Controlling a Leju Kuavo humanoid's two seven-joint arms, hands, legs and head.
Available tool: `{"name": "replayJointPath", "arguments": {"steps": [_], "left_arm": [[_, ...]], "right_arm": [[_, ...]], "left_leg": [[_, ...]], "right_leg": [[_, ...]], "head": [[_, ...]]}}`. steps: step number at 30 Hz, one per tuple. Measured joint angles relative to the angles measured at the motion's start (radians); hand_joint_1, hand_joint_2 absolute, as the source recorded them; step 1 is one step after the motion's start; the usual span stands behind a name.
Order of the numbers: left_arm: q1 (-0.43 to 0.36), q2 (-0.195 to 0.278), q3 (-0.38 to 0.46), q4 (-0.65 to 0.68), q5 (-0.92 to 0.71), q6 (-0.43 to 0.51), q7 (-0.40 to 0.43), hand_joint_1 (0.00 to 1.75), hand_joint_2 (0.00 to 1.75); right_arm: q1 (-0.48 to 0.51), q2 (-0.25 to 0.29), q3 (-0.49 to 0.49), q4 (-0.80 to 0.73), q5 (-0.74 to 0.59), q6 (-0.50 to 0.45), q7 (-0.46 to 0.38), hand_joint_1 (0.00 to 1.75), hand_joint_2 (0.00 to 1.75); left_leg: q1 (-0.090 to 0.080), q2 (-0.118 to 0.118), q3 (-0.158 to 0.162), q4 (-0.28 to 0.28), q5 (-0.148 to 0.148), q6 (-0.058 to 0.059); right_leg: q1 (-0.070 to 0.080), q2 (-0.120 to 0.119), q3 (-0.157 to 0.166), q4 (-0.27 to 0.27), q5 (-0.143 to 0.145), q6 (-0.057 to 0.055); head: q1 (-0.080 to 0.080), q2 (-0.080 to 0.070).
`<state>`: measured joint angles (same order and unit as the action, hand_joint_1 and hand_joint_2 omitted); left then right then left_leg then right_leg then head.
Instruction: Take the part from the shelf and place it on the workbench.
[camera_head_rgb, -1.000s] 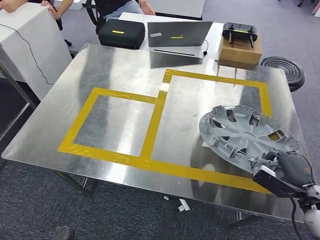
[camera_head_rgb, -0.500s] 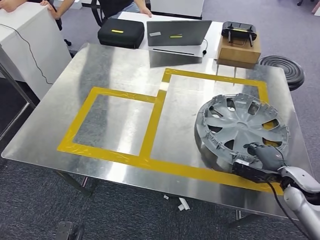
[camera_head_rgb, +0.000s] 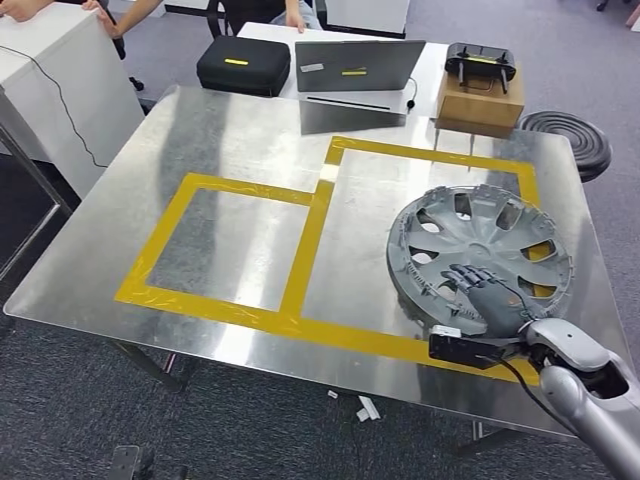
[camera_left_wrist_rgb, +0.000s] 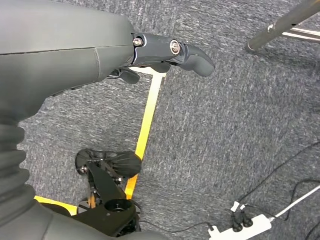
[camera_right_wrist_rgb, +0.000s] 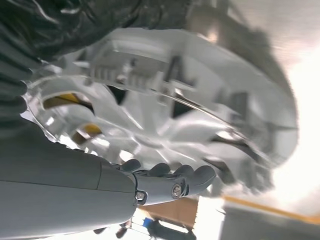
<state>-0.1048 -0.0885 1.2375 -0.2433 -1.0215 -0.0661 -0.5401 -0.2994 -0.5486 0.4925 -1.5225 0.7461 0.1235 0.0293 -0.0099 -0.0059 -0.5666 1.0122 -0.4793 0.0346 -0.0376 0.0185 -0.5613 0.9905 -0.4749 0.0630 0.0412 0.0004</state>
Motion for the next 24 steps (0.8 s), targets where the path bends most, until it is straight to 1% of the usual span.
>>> {"name": "replayJointPath", "arguments": {"steps": [4, 6, 8, 10, 12, 14, 15, 17, 19, 21, 22, 24], "left_arm": [[0.011, 0.001, 0.000, 0.000, 0.012, 0.002, -0.008, 0.00, 1.75], [0.016, 0.002, 0.001, 0.000, 0.020, 0.003, -0.013, 0.00, 1.75], [0.023, 0.002, 0.003, 0.000, 0.027, 0.004, -0.019, 0.00, 1.75], [0.031, 0.002, 0.005, 0.000, 0.032, 0.005, -0.023, 0.00, 0.87], [0.035, 0.001, 0.007, 0.000, 0.037, 0.008, -0.026, 0.00, 0.00], [0.037, 0.000, 0.012, 0.000, 0.047, 0.015, -0.029, 0.00, 0.00], [0.039, -0.001, 0.016, 0.000, 0.054, 0.020, -0.030, 0.00, 0.00], [0.050, -0.006, 0.028, 0.000, 0.069, 0.030, -0.030, 0.00, 0.00], [0.065, -0.011, 0.043, 0.000, 0.080, 0.037, -0.029, 0.00, 0.00], [0.074, -0.016, 0.055, 0.000, 0.085, 0.040, -0.029, 0.00, 0.00], [0.075, -0.019, 0.059, 0.000, 0.086, 0.041, -0.029, 0.00, 0.00], [0.075, -0.024, 0.066, 0.000, 0.088, 0.042, -0.029, 0.00, 0.00]], "right_arm": [[-0.004, -0.029, 0.033, -0.091, 0.010, -0.018, 0.035, 0.00, 0.00], [0.010, -0.054, 0.040, -0.139, 0.038, -0.061, 0.051, 0.00, 0.00], [0.048, -0.089, 0.036, -0.199, 0.086, -0.128, 0.070, 0.00, 0.87], [0.092, -0.124, 0.025, -0.254, 0.126, -0.179, 0.086, 0.00, 1.75], [0.144, -0.150, 0.007, -0.298, 0.161, -0.224, 0.103, 0.00, 1.75], [0.250, -0.172, -0.046, -0.359, 0.231, -0.323, 0.141, 0.00, 1.75], [0.339, -0.179, -0.097, -0.402, 0.275, -0.396, 0.169, 0.00, 1.75], [0.549, -0.178, -0.242, -0.505, 0.339, -0.552, 0.216, 0.00, 1.75], [0.755, -0.142, -0.404, -0.604, 0.345, -0.676, 0.219, 0.00, 1.75], [0.909, -0.086, -0.542, -0.681, 0.326, -0.734, 0.195, 0.00, 1.75], [0.960, -0.060, -0.598, -0.711, 0.317, -0.739, 0.181, 0.00, 1.75], [1.015, 0.004, -0.692, -0.756, 0.272, -0.707, 0.124, 0.00, 1.75]], "left_leg": [[0.000, 0.000, 0.000, 0.000, 0.000, 0.000], [0.000, -0.001, 0.000, 0.000, 0.000, 0.000], [0.000, -0.002, -0.001, 0.000, 0.000, 0.000], [0.000, -0.003, -0.002, 0.000, 0.000, 0.000], [0.000, -0.004, -0.002, 0.000, -0.001, 0.000], [0.000, -0.008, -0.001, 0.001, -0.002, 0.001], [0.000, -0.012, 0.000, 0.001, -0.003, 0.002], [0.000, -0.021, 0.000, 0.001, -0.006, 0.002], [0.000, -0.023, 0.000, 0.001, -0.007, 0.001], [0.000, -0.020, -0.001, 0.000, -0.008, 0.000], [0.000, -0.018, 0.000, 0.000, -0.009, -0.001], [0.001, -0.012, 0.002, 0.000, -0.011, -0.002]], "right_leg": [[0.000, 0.000, -0.001, 0.000, 0.000, 0.000], [0.000, -0.001, -0.001, 0.000, 0.000, 0.000], [0.000, -0.002, -0.001, 0.000, -0.001, -0.001], [0.000, -0.003, -0.001, 0.000, -0.001, -0.001], [0.000, -0.003, -0.003, -0.001, -0.002, -0.001], [0.000, -0.008, -0.007, -0.001, -0.005, 0.000], [0.000, -0.012, -0.008, -0.002, -0.008, 0.000], [0.000, -0.020, 0.000, -0.001, -0.012, 0.001], [0.000, -0.022, 0.006, -0.001, -0.013, 0.000], [0.000, -0.018, 0.005, -0.001, -0.014, 0.000], [0.000, -0.015, 0.004, -0.001, -0.014, 0.000], [0.001, -0.009, -0.001, -0.001, -0.015, -0.001]], "head": [[0.000, 0.000], [0.000, 0.000], [0.000, 0.000], [0.000, 0.000], [0.000, 0.000], [0.000, 0.000], [0.000, 0.000], [0.000, 0.000], [0.000, 0.000], [0.000, 0.000], [0.000, 0.000], [0.000, 0.000]]}}
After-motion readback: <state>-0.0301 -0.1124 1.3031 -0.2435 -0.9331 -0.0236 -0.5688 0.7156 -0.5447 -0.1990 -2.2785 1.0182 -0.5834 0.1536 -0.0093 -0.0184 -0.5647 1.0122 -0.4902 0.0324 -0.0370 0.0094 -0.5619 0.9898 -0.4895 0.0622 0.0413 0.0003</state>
